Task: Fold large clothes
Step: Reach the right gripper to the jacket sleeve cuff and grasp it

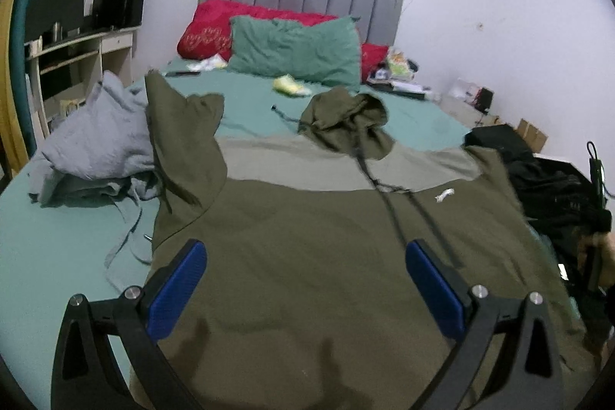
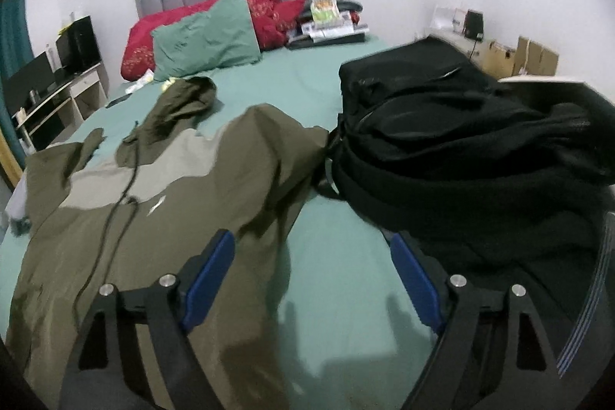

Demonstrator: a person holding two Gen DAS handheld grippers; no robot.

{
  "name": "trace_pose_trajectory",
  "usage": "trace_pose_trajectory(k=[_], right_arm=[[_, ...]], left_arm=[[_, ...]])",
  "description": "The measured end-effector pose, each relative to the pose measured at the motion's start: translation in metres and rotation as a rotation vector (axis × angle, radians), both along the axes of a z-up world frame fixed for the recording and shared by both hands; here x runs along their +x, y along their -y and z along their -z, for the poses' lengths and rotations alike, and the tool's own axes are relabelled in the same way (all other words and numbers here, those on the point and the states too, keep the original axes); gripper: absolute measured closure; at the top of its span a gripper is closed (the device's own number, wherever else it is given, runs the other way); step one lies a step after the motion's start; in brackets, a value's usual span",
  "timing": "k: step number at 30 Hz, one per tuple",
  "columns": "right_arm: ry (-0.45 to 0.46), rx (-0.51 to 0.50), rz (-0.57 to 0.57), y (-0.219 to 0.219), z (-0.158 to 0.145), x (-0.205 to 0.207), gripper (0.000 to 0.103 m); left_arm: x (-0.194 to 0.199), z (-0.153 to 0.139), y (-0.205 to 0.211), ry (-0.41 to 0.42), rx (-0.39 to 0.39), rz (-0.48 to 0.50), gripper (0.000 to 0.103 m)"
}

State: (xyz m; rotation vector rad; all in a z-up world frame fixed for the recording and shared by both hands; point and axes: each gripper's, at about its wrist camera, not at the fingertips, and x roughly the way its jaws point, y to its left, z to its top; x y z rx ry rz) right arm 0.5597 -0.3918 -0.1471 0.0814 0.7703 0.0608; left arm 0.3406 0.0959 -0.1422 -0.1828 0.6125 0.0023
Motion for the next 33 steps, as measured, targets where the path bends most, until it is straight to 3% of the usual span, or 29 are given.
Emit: trace_pose_trajectory(k=[2,4,6,12,14,15,16,18,21,23,25,28,30,31,33], right_arm=[[-0.026,0.006,-0.003,0.0,0.019,0.037,0.021],[-0.065,-0.079,0.015,-0.009,0.039,0.071,0.021],[-0.071,-0.087,-0.006,-0.014,0.054,0.101,0.023],[-0.079,0.157,-0.067,-0.027,0.08,0.161,0.025],[-0.121,0.194,-0.098,-0.04,0.09,0.173,0.043],[-0.125,0.15,-0.086,-0.047,0.089,0.177,0.067],[-0.129,0.14,-0.073,-0.048,0.087,0.181,0.096],[-0.125,0.189,-0.037,-0.043,0.076,0.179,0.098],[-0.008,0.126,0.016,-0.038,0.02,0.159,0.1],[0.113,0.024,0.008,-0.053,-0.043,0.14,0.1],[0.181,-0.087,-0.059,-0.085,-0.086,0.118,0.1],[0.297,-0.329,-0.196,-0.166,-0.129,0.091,0.1],[0.304,-0.35,-0.312,-0.208,-0.127,0.076,0.099],[0.25,-0.331,-0.416,-0.234,-0.114,0.074,0.096],[0.058,-0.286,-0.581,-0.278,-0.068,0.074,0.096]], left_arm=[[0.016,0.017,-0.009,-0.038,0.002,-0.006,0.0],[0.023,0.026,-0.018,-0.059,-0.004,-0.01,0.0],[0.025,0.032,-0.028,-0.065,0.009,-0.011,0.0],[0.033,0.04,-0.055,-0.102,-0.037,-0.04,0.0],[0.031,0.042,-0.058,-0.106,-0.037,-0.039,0.0],[0.031,0.042,-0.058,-0.106,-0.038,-0.038,0.0],[0.031,0.041,-0.057,-0.108,-0.04,-0.038,0.0],[0.029,0.039,-0.056,-0.105,-0.049,-0.033,0.0],[0.027,0.031,-0.054,-0.086,-0.06,-0.036,0.0],[0.025,0.026,-0.052,-0.069,-0.072,-0.036,0.0],[0.023,0.022,-0.05,-0.059,-0.077,-0.038,0.0],[0.019,0.018,-0.046,-0.047,-0.076,-0.038,0.0],[0.018,0.015,-0.044,-0.049,-0.093,-0.031,0.0],[0.017,0.014,-0.043,-0.051,-0.097,-0.028,0.0],[0.016,0.014,-0.04,-0.054,-0.095,-0.027,0.0]])
